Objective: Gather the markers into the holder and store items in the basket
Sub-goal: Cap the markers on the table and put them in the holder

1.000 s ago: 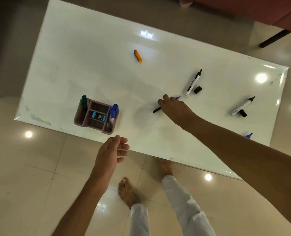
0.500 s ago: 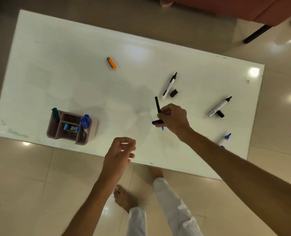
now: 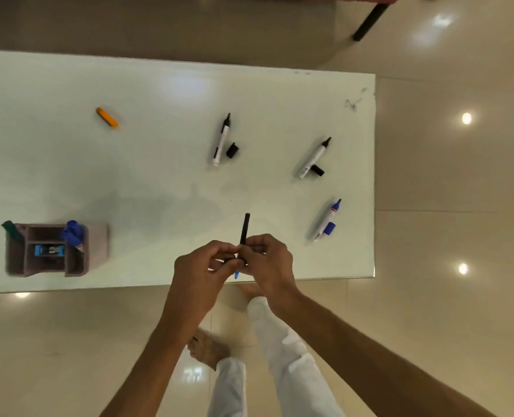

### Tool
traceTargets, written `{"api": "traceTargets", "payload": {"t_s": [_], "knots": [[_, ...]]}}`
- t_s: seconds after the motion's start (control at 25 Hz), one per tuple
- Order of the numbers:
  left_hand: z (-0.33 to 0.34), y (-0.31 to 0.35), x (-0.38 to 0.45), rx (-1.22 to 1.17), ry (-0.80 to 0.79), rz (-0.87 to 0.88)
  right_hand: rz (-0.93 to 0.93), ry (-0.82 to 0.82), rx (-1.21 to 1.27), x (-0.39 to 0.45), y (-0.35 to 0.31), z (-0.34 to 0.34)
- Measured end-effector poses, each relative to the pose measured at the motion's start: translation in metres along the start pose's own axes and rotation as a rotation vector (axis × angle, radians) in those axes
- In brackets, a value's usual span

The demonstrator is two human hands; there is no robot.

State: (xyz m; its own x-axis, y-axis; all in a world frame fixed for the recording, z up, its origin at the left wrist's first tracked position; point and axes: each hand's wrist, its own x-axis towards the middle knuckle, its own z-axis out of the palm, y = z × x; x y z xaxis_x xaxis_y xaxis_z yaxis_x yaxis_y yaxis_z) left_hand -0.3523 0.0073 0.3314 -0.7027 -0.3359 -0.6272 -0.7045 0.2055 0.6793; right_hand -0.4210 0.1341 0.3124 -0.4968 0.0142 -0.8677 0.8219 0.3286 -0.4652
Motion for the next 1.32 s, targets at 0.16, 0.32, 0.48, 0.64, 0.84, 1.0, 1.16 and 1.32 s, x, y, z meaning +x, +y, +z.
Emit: {"api": "traceTargets", "payload": {"t_s": [0.16, 0.32, 0.48, 0.64, 0.84, 1.0, 1.16, 1.32], "knots": [[-0.004, -0.015, -0.007, 0.181, -0.153, 0.078, 0.011, -0.025, 0.039, -0.005, 0.002, -0.013], [-0.004, -0.031, -0.021, 0.100, -0.182, 0.025, -0.047, 0.006, 0.103, -0.004, -0.008, -0.028], [-0.016, -0.037, -0.035, -0.229, -0.108, -0.166, -0.084, -0.025, 0.256, -0.009, -0.015, -0.048], [-0.035, -0.020, -0.044, -0.460, -0.174, -0.193, -0.174, -0.107, 0.306, -0.037, -0.023, -0.054], [-0.044, -0.012, -0.067, -0.567, -0.047, -0.129, -0.234, -0.160, 0.341, -0.082, -0.017, -0.051], [-0.048, -0.013, -0.102, -0.508, 0.023, -0.082, -0.266, -0.170, 0.357, -0.122, 0.004, -0.043], [-0.061, -0.032, -0.135, -0.514, 0.051, -0.079, -0.240, -0.205, 0.397, -0.160, 0.029, -0.026], [-0.078, -0.057, -0.153, -0.470, -0.019, -0.060, -0.254, -0.262, 0.365, -0.175, 0.051, -0.008]]}}
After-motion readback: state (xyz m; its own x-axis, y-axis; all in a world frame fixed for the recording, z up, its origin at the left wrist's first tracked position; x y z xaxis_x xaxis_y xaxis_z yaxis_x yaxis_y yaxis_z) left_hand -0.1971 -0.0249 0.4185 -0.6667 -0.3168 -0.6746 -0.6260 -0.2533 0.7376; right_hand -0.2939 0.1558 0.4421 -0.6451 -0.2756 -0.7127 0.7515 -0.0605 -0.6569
